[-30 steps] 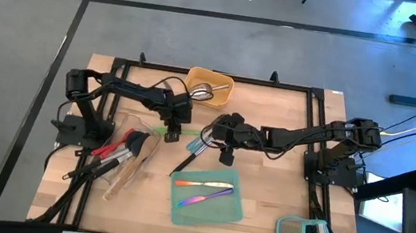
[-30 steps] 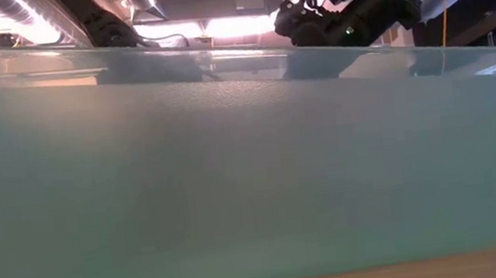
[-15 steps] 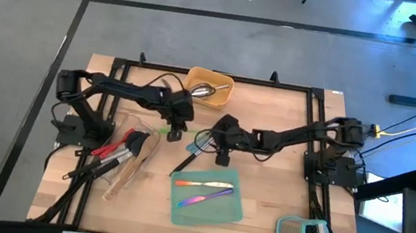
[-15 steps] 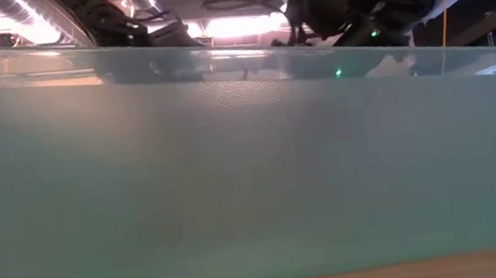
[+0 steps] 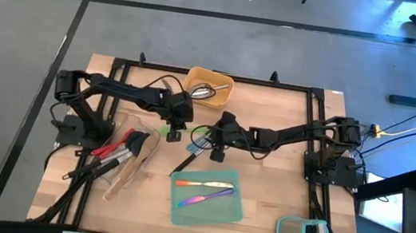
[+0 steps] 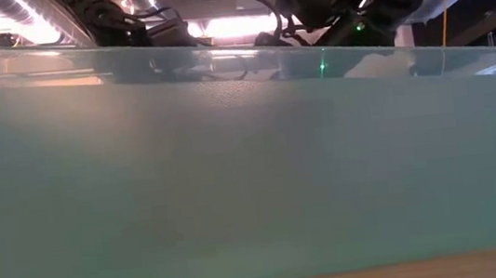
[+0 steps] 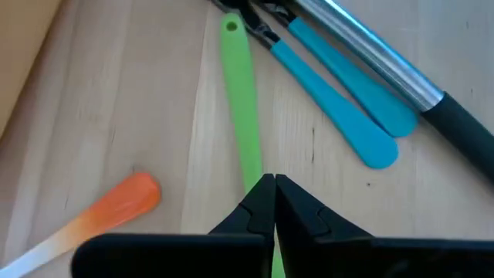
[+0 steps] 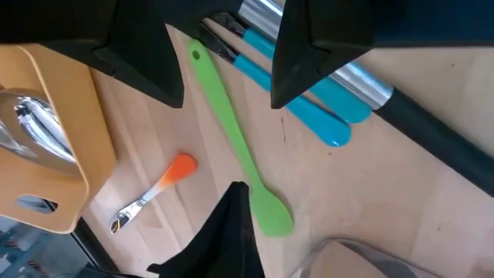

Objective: Pick & Place Kitchen Items
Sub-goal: Put the green spatula into the transparent bin

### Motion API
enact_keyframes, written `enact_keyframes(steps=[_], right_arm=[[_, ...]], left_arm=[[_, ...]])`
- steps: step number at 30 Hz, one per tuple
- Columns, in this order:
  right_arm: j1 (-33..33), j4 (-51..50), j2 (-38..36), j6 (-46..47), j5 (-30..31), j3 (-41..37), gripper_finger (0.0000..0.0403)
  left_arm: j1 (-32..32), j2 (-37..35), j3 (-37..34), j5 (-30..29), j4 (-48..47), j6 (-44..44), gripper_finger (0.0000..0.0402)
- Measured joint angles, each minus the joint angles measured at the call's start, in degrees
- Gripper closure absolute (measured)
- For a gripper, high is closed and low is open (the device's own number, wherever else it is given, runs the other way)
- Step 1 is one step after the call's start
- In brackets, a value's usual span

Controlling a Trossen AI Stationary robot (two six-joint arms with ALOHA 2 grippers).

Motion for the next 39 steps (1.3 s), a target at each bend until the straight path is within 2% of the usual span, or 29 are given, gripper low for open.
enact_keyframes(steps=[4,12,16,21,24,27,39], right_arm=[[-0.8,0.0,0.0,-0.2,-0.6,0.0,0.0204],[-4.5,0.5,0.0,0.3,-3.7,0.1,0.0196],[-6.1,0.2,0.6,0.6,-7.0,1.0,0.0190],[-6.5,-5.8,6.2,0.6,-10.1,7.6,0.0190],[-6.2,-12.2,10.4,0.2,-8.2,12.4,0.0190],[-6.1,-14.2,13.1,0.2,-7.4,15.6,0.0190],[-8.4,-13.9,17.9,1.6,-8.3,16.9,0.0190]], left_arm=[[0.0,0.8,0.0,0.0,2.9,-0.8,0.0379],[0.0,2.1,0.0,-2.1,5.2,-4.3,0.0272],[0.0,2.1,0.0,-2.5,5.0,-4.6,0.0240],[0.0,2.2,-0.1,-2.7,4.1,-5.0,0.0232],[0.0,2.2,-0.1,-2.6,4.0,-5.2,0.0234],[0.0,2.2,-0.1,-2.6,3.6,-5.2,0.0237],[0.0,2.2,-0.1,-2.5,-0.4,-5.4,0.0233]])
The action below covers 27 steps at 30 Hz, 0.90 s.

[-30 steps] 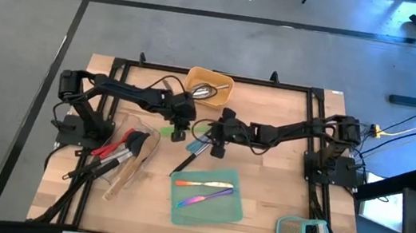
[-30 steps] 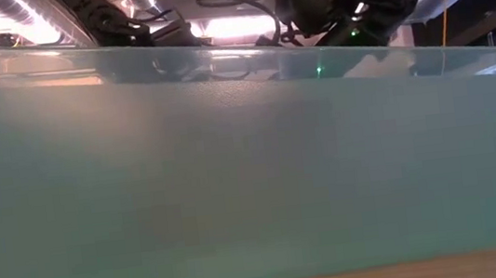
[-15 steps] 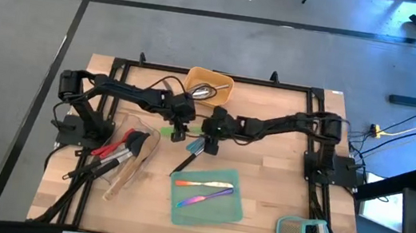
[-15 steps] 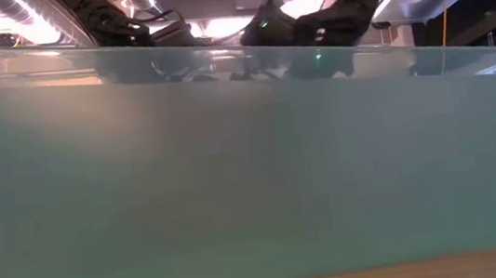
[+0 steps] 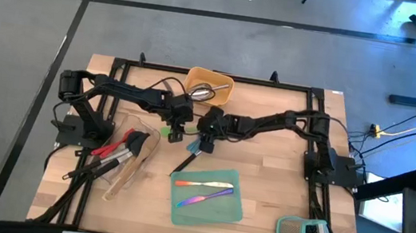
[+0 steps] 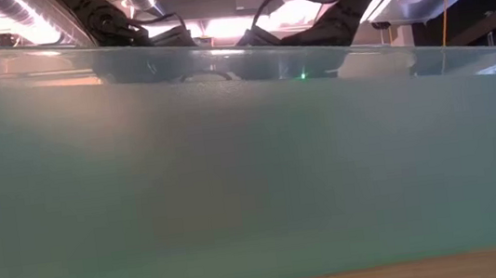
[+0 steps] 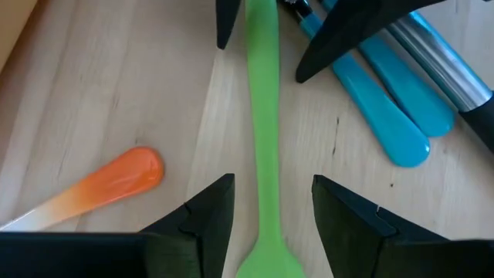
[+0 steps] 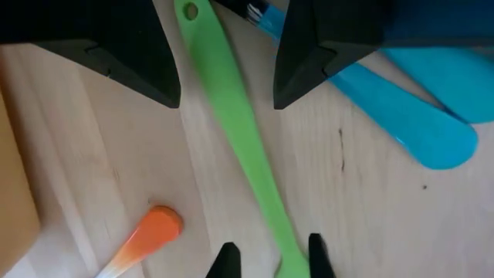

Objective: Pick & Place Kitchen Items
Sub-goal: Put the green spatula into the transparent bin

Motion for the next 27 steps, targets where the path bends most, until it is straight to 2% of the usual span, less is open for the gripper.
enact_keyframes(steps=[6,12,16,22,27], right_arm=[[-1.5,-1.0,0.3,1.7,-5.1,0.1,0.0226],[-1.8,-1.4,0.3,2.3,-6.6,0.1,0.0288],[-1.8,-1.5,0.3,2.1,-6.6,0.0,0.0316],[-1.8,-1.5,0.2,3.8,-6.7,0.0,0.0329],[-1.9,-1.5,0.2,4.2,-8.1,0.0,0.0331]], left_arm=[[0.0,0.0,0.0,0.0,0.0,-0.7,0.0233],[0.0,0.0,0.0,0.0,0.1,-1.1,0.0233],[0.0,0.0,0.0,-0.3,0.1,-1.1,0.0233],[-0.1,0.0,0.0,-2.6,0.1,2.7,0.0233],[-1.1,0.0,0.0,-9.7,0.1,10.1,0.0233]])
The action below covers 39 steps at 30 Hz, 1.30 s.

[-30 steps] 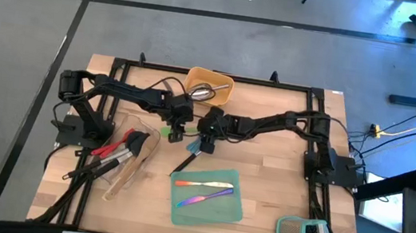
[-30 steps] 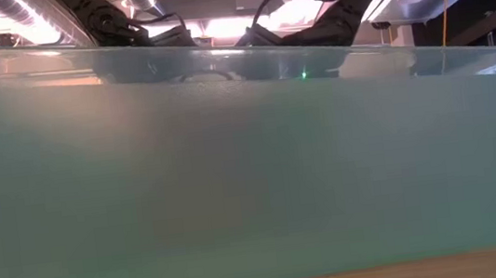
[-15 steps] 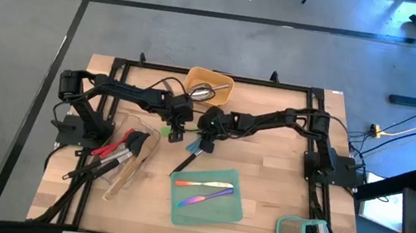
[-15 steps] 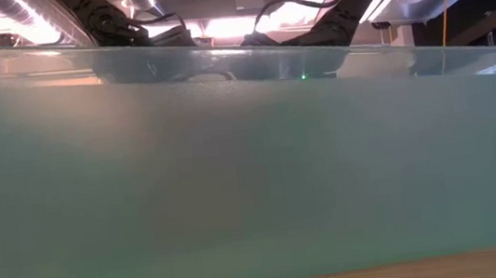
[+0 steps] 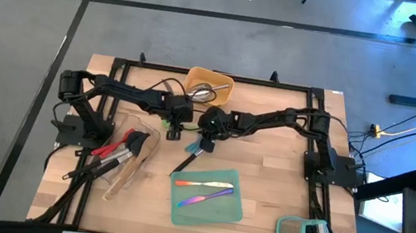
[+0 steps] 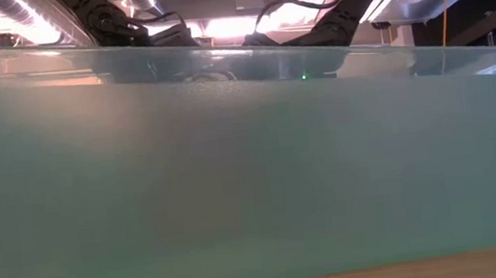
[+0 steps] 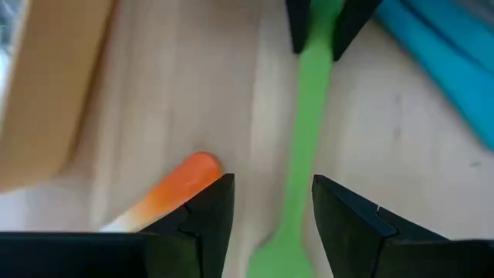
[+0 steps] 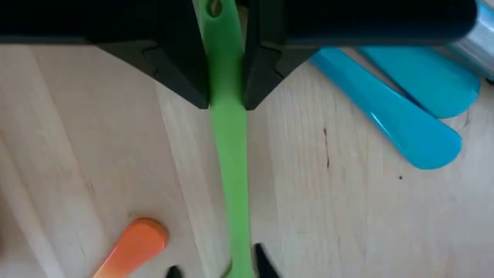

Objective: Pick & Place Kitchen Items
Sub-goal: Put the green spatula into the transparent bin

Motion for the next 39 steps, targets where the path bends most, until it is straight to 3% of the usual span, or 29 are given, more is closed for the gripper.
enact_keyframes(steps=[4,16,24,30,39], right_arm=[[-0.1,-0.7,0.0,1.6,-2.0,0.6,0.0331],[0.7,-4.5,0.1,1.6,-2.1,3.4,0.0332],[0.7,-4.4,0.1,1.6,-2.4,3.4,0.0332],[1.2,-4.7,-0.2,0.5,-2.4,3.4,0.0333],[3.2,-7.6,-3.8,0.3,1.4,3.1,0.0333]], left_arm=[[-0.1,0.0,0.0,-1.6,0.4,1.5,0.0233],[-0.8,0.2,0.0,2.8,1.6,-0.5,0.0233],[-0.8,6.6,0.2,3.8,2.8,-1.4,0.0233],[-0.7,6.8,0.2,3.5,3.1,-0.8,0.0233],[0.2,6.4,0.1,5.5,3.3,-0.9,0.0234]])
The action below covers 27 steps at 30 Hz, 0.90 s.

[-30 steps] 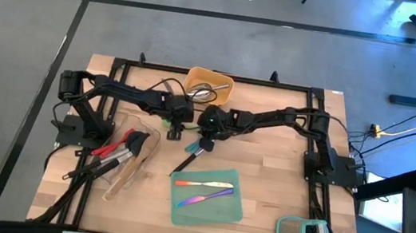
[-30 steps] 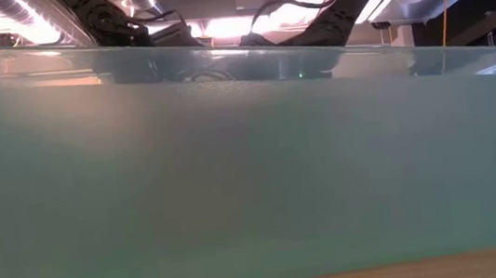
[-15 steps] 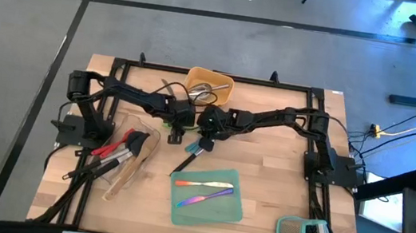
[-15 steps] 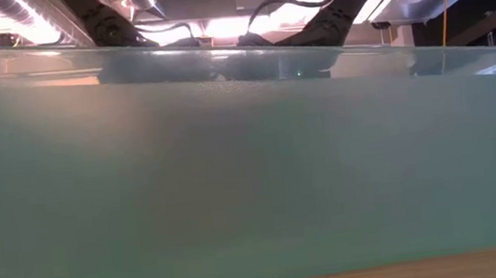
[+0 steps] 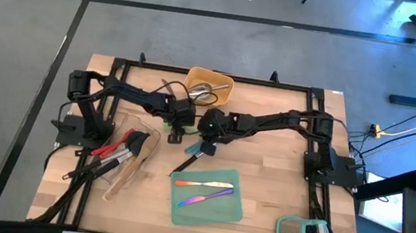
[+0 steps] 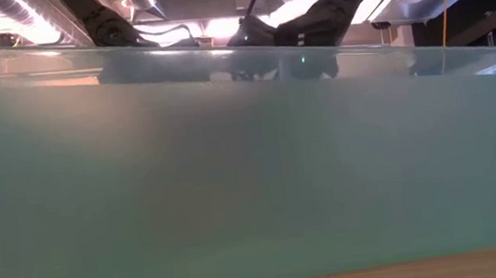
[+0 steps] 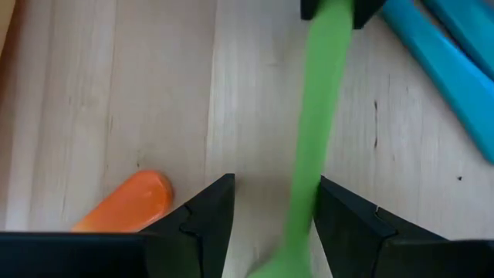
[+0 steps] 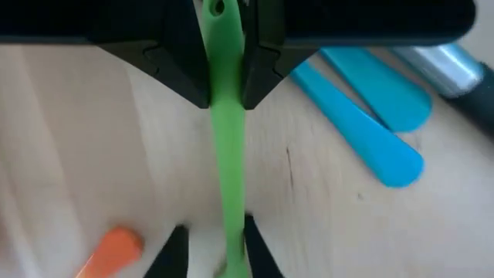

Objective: Pick & Place Kitchen Items
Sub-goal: Put the green spatula into the transparent bin

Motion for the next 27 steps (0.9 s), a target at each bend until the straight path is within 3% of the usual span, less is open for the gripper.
enact_keyframes(steps=[7,13,20,27], right_arm=[[2.2,2.1,-1.6,-1.3,4.2,0.1,0.0333],[2.4,2.1,-1.6,-2.1,5.9,0.1,0.0333],[2.6,0.4,-2.5,-1.5,10.9,0.2,0.0321],[5.1,-3.0,-7.2,-0.8,19.8,0.2,0.0242]], left_arm=[[-0.3,0.0,0.0,0.0,-0.1,-0.2,0.0253],[-0.5,0.0,0.0,2.9,-1.4,-0.9,0.0384],[-1.1,-0.3,0.0,2.9,-1.4,-3.5,0.0399],[-1.3,-0.3,0.1,3.7,-1.8,-4.2,0.0400]])
